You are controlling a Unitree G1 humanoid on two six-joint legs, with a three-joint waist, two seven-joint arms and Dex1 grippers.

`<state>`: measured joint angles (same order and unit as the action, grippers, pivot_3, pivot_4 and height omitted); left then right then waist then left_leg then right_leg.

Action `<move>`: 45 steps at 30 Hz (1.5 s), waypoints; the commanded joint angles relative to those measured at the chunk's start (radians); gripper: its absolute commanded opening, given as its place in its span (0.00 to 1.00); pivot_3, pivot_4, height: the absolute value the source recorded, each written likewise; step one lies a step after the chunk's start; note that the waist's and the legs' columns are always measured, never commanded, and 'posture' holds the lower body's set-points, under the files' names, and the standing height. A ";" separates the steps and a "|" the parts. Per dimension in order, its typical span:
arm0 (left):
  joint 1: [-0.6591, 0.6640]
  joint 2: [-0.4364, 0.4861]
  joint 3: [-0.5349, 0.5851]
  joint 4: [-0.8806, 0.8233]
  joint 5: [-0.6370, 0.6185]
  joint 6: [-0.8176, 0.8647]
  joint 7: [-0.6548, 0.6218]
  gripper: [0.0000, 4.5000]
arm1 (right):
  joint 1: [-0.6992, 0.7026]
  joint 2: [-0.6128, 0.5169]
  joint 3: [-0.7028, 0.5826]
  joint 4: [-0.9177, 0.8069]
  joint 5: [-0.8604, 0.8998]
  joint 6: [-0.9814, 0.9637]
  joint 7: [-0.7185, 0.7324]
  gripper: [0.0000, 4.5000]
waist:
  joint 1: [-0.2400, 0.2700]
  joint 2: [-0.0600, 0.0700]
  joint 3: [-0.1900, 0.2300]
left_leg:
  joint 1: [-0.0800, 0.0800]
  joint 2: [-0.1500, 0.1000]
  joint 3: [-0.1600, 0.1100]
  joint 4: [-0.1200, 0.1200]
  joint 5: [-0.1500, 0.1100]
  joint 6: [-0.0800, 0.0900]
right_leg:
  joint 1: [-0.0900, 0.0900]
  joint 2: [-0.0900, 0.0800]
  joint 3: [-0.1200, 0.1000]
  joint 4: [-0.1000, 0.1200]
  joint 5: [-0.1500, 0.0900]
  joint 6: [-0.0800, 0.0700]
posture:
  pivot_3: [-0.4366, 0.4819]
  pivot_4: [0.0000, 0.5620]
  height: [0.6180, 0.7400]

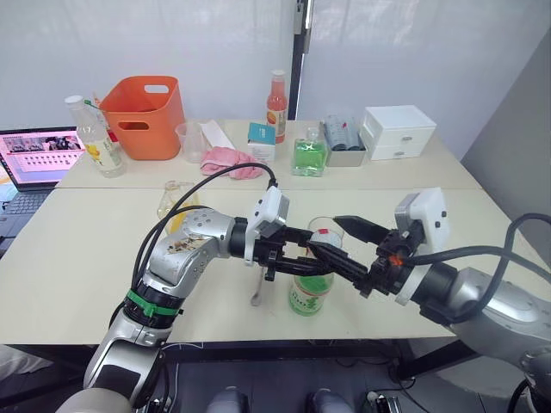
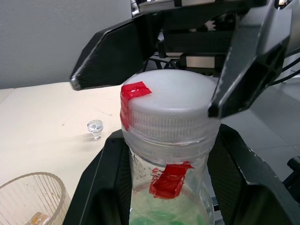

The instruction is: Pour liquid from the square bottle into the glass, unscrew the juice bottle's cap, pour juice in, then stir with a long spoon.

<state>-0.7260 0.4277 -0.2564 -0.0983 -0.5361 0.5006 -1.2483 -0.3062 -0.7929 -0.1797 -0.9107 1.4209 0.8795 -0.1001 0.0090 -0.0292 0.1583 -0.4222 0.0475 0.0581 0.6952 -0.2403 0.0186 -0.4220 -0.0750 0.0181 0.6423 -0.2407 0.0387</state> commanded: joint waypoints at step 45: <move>0.026 0.030 -0.027 -0.020 0.019 0.033 0.023 0.38 | -0.328 0.005 -0.044 0.333 -0.352 0.113 0.935 1.00 | -0.001 0.000 0.000 | 0.000 0.001 0.000 0.000 -0.001 0.001 | -0.001 0.000 -0.001 0.001 0.000 0.000 | 0.48 0.27 0.79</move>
<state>-0.7119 0.4453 -0.2533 -0.1345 -0.5486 0.5238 -1.2122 -0.6488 -0.7970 -0.1980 -0.4880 1.0479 0.9763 0.9515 0.0078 -0.0291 0.1582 -0.4215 0.0485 0.0580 0.6949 -0.2411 0.0198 -0.4224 -0.0751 0.0174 0.6437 -0.2408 0.0382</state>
